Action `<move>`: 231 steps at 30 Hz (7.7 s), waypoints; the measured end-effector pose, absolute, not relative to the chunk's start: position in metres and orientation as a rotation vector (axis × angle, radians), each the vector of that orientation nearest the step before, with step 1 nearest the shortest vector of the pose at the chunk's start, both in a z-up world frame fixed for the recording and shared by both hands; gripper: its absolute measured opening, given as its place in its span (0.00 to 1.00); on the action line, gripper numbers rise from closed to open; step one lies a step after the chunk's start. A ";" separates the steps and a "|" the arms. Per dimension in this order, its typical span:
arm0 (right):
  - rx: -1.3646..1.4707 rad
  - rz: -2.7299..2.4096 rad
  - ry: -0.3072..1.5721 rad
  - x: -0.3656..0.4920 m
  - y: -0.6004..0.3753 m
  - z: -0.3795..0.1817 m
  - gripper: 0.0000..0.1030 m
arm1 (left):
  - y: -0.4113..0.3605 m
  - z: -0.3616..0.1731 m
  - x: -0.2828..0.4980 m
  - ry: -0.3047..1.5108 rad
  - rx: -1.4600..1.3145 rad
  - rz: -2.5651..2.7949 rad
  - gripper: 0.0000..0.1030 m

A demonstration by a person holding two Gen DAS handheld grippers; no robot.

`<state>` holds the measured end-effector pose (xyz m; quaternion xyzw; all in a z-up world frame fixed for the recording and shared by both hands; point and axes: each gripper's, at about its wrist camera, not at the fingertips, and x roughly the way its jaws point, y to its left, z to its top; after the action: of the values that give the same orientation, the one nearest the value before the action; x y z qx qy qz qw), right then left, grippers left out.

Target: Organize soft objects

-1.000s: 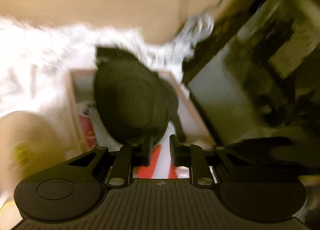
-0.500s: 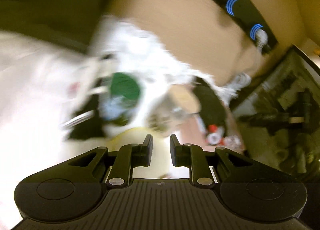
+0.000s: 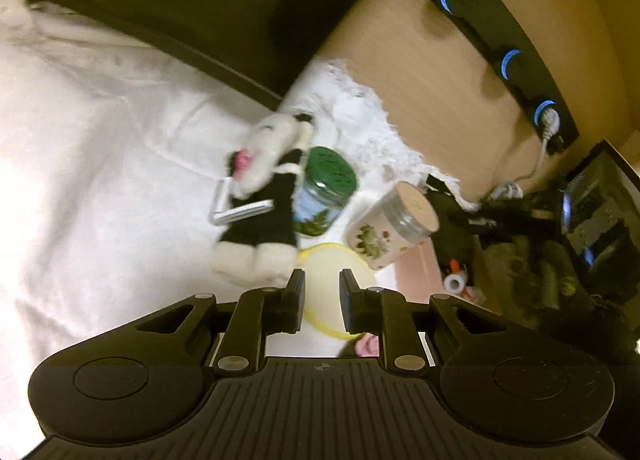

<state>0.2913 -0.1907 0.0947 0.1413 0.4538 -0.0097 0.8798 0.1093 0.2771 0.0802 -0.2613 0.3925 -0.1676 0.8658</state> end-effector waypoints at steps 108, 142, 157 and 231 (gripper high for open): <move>-0.254 0.228 0.926 0.078 0.007 0.047 0.62 | 0.294 0.019 0.194 1.035 -0.139 -0.422 0.16; -0.064 0.097 0.873 0.190 0.046 0.024 0.97 | 0.293 0.018 0.147 0.941 -0.106 -0.329 0.15; 0.247 0.157 0.863 0.164 0.027 0.033 0.68 | 0.305 0.017 0.142 0.964 -0.181 -0.334 0.15; 0.124 0.060 0.565 0.068 -0.128 0.219 0.14 | 0.199 0.141 0.143 0.639 0.016 -0.417 0.09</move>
<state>0.0678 -0.1284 0.2188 0.0612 0.2784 0.0297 0.9581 0.1430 0.1987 0.1415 0.0081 0.3117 -0.2033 0.9282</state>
